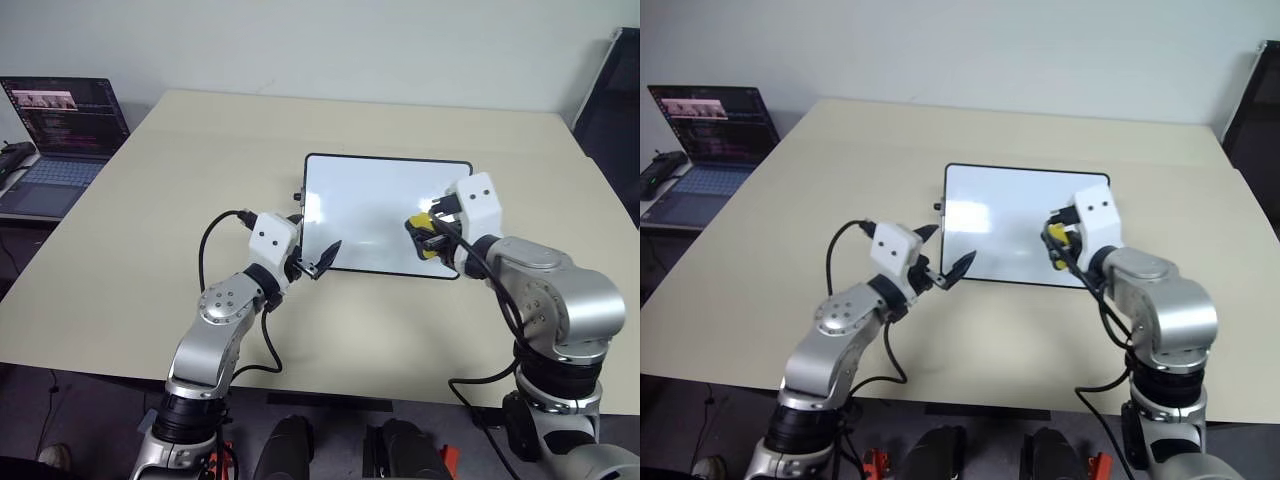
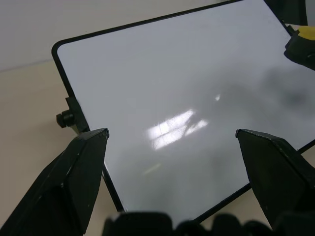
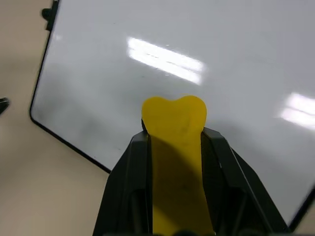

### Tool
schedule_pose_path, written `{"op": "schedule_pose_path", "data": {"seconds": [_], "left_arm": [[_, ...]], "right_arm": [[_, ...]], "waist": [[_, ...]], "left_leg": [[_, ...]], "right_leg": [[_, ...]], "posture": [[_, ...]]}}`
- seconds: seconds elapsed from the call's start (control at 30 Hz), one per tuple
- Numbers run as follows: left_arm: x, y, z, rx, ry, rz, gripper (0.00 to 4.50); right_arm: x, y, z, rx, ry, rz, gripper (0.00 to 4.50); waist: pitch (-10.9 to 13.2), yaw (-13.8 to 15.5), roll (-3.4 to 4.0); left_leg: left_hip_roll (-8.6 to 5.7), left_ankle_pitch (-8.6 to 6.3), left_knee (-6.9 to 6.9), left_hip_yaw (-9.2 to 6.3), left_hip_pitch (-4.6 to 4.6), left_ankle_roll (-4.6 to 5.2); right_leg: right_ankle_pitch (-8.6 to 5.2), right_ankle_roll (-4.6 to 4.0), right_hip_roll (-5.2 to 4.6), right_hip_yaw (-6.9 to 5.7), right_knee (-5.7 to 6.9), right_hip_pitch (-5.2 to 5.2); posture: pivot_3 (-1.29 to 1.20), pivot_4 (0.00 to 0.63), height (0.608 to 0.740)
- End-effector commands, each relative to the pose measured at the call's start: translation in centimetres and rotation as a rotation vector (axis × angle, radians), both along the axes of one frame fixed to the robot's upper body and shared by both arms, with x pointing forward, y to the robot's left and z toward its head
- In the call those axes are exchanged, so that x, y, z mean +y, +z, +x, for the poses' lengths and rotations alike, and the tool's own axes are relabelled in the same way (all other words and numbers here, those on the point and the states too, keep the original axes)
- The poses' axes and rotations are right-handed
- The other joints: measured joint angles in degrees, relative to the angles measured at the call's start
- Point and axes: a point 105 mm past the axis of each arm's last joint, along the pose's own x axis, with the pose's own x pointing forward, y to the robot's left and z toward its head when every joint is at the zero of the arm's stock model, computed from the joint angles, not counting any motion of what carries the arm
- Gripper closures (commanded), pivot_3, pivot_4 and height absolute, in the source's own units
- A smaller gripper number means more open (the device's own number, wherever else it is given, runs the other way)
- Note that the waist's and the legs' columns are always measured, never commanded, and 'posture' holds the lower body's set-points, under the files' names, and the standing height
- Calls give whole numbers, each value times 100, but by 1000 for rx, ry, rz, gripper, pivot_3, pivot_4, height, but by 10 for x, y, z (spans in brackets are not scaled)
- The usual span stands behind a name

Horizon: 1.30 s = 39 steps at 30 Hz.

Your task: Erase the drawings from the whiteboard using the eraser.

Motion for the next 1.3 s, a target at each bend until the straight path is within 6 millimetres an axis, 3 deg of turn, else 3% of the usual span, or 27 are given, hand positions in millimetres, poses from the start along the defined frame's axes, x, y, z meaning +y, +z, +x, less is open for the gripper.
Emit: {"op": "schedule_pose_path", "data": {"seconds": [0.03,0.27,0.37,0.5,0.77,1.0,1.3], "left_arm": [[-21,21,-6,-83,-138,15,0],[-53,25,-12,-115,-426,45,0],[-61,24,-17,-130,-530,64,0],[-72,7,-24,-119,-677,103,0],[-84,-14,-42,-82,-887,135,0],[-88,-24,-46,-75,-934,150,0],[-83,-19,-39,-103,-906,164,0]], "right_arm": [[-22,17,-5,-62,-69,-52,3515],[-68,8,-17,-13,-265,-120,3515],[-75,0,-21,7,-301,-117,3515],[-86,-22,-24,75,-396,-9,3515],[-98,-42,-31,146,-456,13,3515],[-102,-54,-30,218,-438,-5,3515],[-109,-58,-22,269,-439,-14,3515]], "waist": [[1,8,1],[0,-13,1],[0,-48,1],[0,-97,2],[1,-117,5],[0,-128,6],[-1,-128,7]], "left_leg": [[-2,0,0,1,0,0],[1,0,-1,5,-1,0],[1,0,0,8,-1,1],[1,0,2,7,-1,1],[2,1,2,7,-1,2],[2,1,6,8,1,3],[2,1,7,9,2,4]], "right_leg": [[0,0,3,0,0,0],[-1,1,6,3,0,-1],[-1,1,8,4,4,-3],[-1,1,11,4,6,-1],[-1,1,15,4,10,-3],[-1,1,17,7,16,-2],[-1,1,18,8,18,-2]], "posture": [[0,150,740],[0,150,740],[0,150,740],[0,150,740],[0,150,740],[0,150,740],[0,150,740]]}}
